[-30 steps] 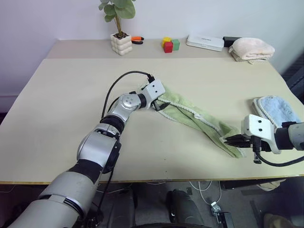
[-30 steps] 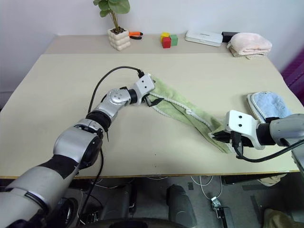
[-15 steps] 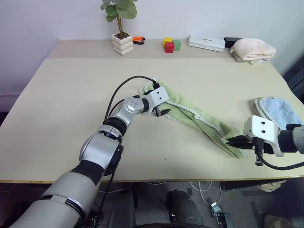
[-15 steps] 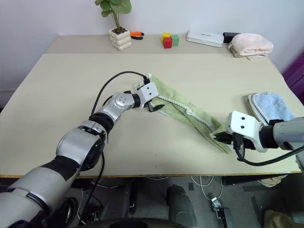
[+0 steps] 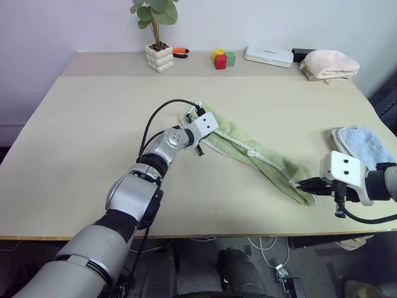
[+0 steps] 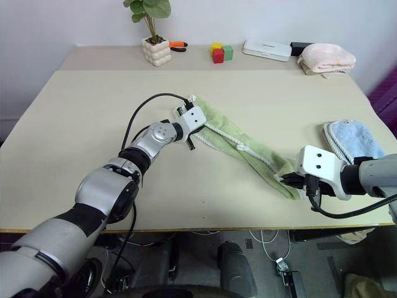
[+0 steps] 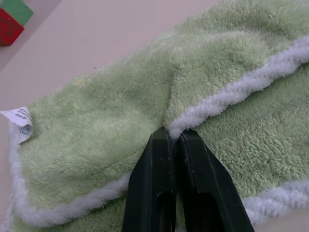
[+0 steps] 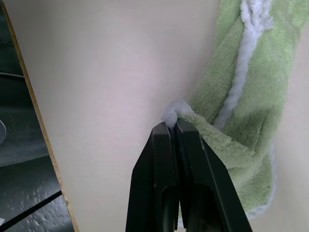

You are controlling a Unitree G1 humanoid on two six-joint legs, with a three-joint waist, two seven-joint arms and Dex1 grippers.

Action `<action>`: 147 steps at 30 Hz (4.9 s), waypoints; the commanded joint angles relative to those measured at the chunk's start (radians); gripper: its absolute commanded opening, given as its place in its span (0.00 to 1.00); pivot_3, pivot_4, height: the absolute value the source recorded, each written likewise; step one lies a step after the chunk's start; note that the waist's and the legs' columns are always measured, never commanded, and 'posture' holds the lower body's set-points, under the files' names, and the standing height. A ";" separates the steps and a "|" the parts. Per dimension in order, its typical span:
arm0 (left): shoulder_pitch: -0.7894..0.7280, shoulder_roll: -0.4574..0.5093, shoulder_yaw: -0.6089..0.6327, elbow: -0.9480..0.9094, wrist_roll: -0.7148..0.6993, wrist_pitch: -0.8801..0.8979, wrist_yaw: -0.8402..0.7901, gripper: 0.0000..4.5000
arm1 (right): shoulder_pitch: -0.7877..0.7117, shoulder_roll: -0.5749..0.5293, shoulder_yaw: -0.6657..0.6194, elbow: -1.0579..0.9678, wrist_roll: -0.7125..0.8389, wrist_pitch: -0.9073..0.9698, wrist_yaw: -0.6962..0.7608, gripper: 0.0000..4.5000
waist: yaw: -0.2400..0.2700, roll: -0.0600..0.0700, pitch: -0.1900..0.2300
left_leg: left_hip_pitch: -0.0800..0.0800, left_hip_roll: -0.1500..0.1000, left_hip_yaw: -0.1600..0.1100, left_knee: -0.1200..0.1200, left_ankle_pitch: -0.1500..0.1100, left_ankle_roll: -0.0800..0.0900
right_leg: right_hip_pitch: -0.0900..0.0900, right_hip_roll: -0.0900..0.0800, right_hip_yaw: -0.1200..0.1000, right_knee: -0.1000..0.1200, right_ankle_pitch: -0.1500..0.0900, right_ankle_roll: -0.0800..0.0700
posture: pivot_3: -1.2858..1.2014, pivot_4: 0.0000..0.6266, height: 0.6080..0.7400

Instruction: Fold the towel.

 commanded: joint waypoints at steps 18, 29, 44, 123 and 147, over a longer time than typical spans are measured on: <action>0.273 0.326 0.084 -0.567 -0.229 -0.089 -0.391 0.02 | -0.255 0.118 0.156 0.088 -0.021 -0.072 -0.070 0.00 | -0.006 0.001 0.000 | 0.000 0.000 0.000 0.000 0.000 -0.001 | 0.000 0.000 0.000 0.000 0.000 0.000 | 0.52 0.24 1.00; 0.766 0.517 0.107 -1.372 -0.271 0.285 -0.413 0.02 | -0.378 0.162 0.210 0.240 -0.104 -0.201 -0.088 0.00 | -0.002 0.001 -0.001 | 0.001 0.001 0.001 0.000 0.000 0.000 | 0.001 -0.001 0.000 0.000 0.000 0.000 | 0.52 0.24 1.00; 0.920 0.592 0.154 -1.568 -0.376 0.485 -0.407 0.98 | -0.408 0.176 0.235 0.266 -0.108 -0.211 -0.054 0.00 | -0.002 0.001 -0.001 | 0.003 0.001 0.000 0.000 0.000 0.000 | 0.002 0.000 0.000 0.001 0.000 -0.001 | 0.52 0.24 1.00; 0.701 0.625 0.049 -0.851 -0.026 -0.290 -0.028 0.98 | -0.294 0.125 0.146 0.130 -0.079 -0.120 -0.055 0.00 | 0.000 0.001 -0.001 | 0.003 0.001 0.002 -0.002 0.000 0.000 | 0.002 -0.001 0.000 0.001 0.000 0.000 | 0.52 0.24 1.00; 0.589 0.640 0.107 -0.727 -0.136 -0.240 -0.051 0.01 | -0.407 0.162 0.185 0.290 -0.187 -0.197 -0.180 0.00 | -0.006 0.002 -0.001 | 0.004 0.001 0.002 -0.002 0.000 0.000 | 0.002 -0.001 0.000 0.001 0.000 0.000 | 0.52 0.24 1.00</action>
